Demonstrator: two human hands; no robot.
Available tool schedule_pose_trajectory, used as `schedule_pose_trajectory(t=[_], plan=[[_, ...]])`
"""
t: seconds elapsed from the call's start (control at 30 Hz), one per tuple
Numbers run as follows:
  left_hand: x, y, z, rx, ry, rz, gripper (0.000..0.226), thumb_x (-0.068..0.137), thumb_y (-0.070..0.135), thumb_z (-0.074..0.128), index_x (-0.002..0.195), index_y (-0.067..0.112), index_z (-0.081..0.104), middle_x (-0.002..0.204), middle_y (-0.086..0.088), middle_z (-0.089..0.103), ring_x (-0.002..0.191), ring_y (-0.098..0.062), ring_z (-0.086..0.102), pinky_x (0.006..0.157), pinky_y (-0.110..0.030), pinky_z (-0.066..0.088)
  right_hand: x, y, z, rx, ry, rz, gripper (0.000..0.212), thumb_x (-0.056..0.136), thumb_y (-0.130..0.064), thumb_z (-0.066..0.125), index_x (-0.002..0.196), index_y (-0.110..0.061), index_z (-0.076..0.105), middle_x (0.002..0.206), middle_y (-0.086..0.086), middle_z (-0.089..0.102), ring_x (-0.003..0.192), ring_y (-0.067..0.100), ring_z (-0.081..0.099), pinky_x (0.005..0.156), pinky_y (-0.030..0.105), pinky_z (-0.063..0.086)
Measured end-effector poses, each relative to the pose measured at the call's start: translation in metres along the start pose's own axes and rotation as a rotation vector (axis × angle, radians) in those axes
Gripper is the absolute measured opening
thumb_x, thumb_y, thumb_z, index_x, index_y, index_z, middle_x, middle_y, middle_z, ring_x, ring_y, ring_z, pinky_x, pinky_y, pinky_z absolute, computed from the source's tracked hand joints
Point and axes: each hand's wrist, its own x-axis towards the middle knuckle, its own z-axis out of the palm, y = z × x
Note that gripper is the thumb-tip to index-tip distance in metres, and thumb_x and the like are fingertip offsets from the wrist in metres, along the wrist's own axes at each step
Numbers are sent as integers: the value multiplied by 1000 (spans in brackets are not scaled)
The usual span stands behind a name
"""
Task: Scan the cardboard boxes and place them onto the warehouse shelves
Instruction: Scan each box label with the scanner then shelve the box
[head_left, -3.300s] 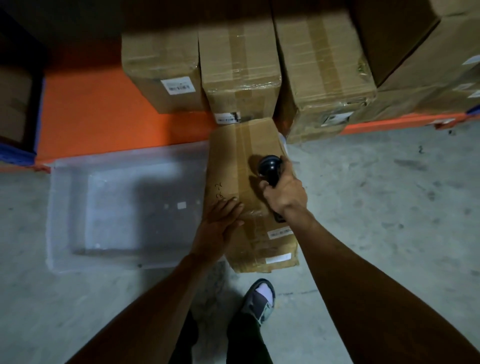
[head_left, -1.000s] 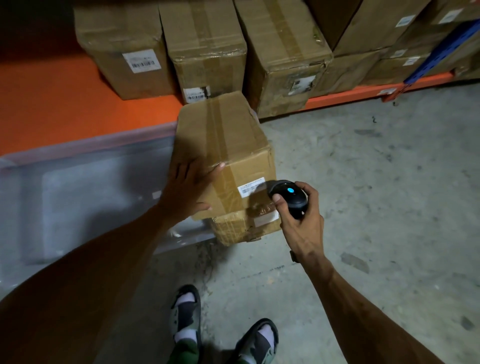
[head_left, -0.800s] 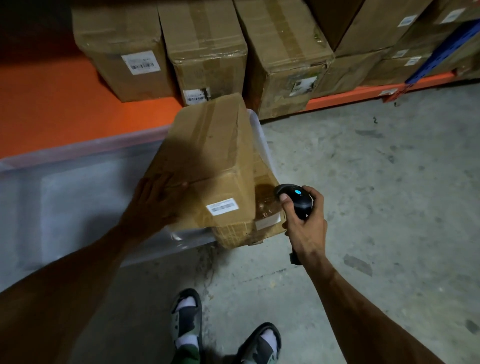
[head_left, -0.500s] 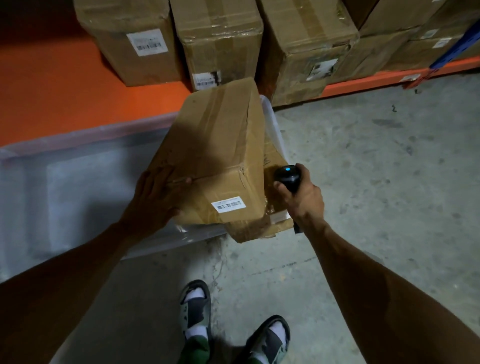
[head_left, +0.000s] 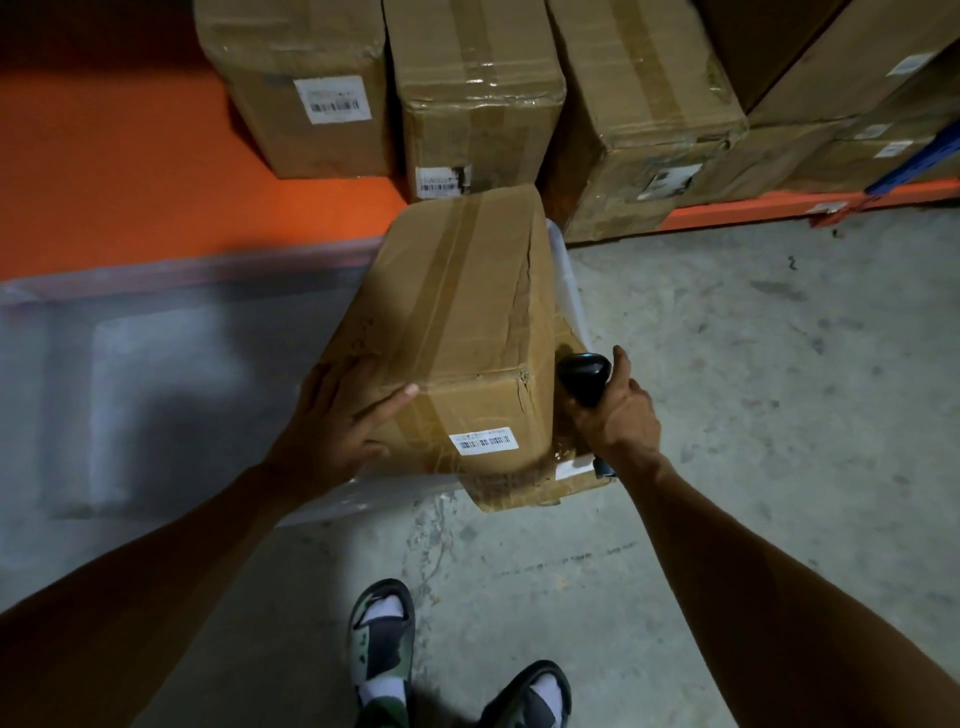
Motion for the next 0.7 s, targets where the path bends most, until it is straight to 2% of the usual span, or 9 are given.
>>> schedule_pose_trajectory(t=[0.07,0.17,0.27,0.37,0.43,0.5,0.57,0.63,0.7], plan=[[3,1,-6,-61,36,7,79,87,54,62,154,27,29,146,-30,40,131,-49,41,108,-58,28,-16,-4,-1,62,158,-69,88,94,-46,66,163,-17,20,145,20,52,133,37,47,110,52,42],[7,4,-14,-172,74,-52,80,87,55,66,150,14,40,152,-21,38,140,-40,37,110,-54,31,-48,-27,2,407,374,-192,71,90,-47,62,154,-25,39,143,7,55,132,25,49,110,46,43],[11,-5,-16,-236,76,-174,85,86,58,68,150,9,39,153,-14,39,142,-34,36,107,-56,35,-73,-56,10,635,305,-265,68,89,-56,62,150,-35,41,143,1,52,131,18,52,109,41,47],[13,-14,-19,-290,87,-308,84,84,69,60,145,13,46,146,-14,46,136,-35,44,102,-57,39,-82,-82,10,634,217,-248,71,86,-66,67,149,-44,41,153,-1,42,138,13,42,109,35,39],[13,-17,-19,-393,51,-410,90,80,80,50,142,16,51,146,-17,44,137,-35,42,108,-54,39,-80,-94,8,639,182,-228,65,85,-62,73,143,-51,46,152,-1,41,134,13,42,105,35,38],[14,-19,-20,-604,-42,-585,92,72,85,49,143,26,52,154,-12,33,146,-25,28,118,-41,30,-74,-100,6,649,158,-206,62,84,-58,75,139,-56,47,151,-2,43,132,14,43,103,38,40],[17,-20,-21,-787,-80,-691,82,75,77,53,144,33,49,156,-3,34,146,-9,26,116,-25,27,-68,-101,7,672,139,-201,64,82,-54,77,138,-59,47,154,-4,44,137,15,42,107,43,40],[24,-18,-23,-973,-25,-728,69,85,62,62,143,25,51,147,4,48,130,11,41,107,-10,33,-65,-100,8,713,115,-216,67,81,-51,78,139,-61,46,156,-8,44,140,14,40,108,45,39],[32,-14,-24,-1164,50,-817,59,89,43,66,142,20,53,139,11,55,115,22,48,98,-5,40,-65,-102,9,753,96,-213,70,79,-51,79,140,-61,45,158,-9,42,142,14,38,109,44,38]])
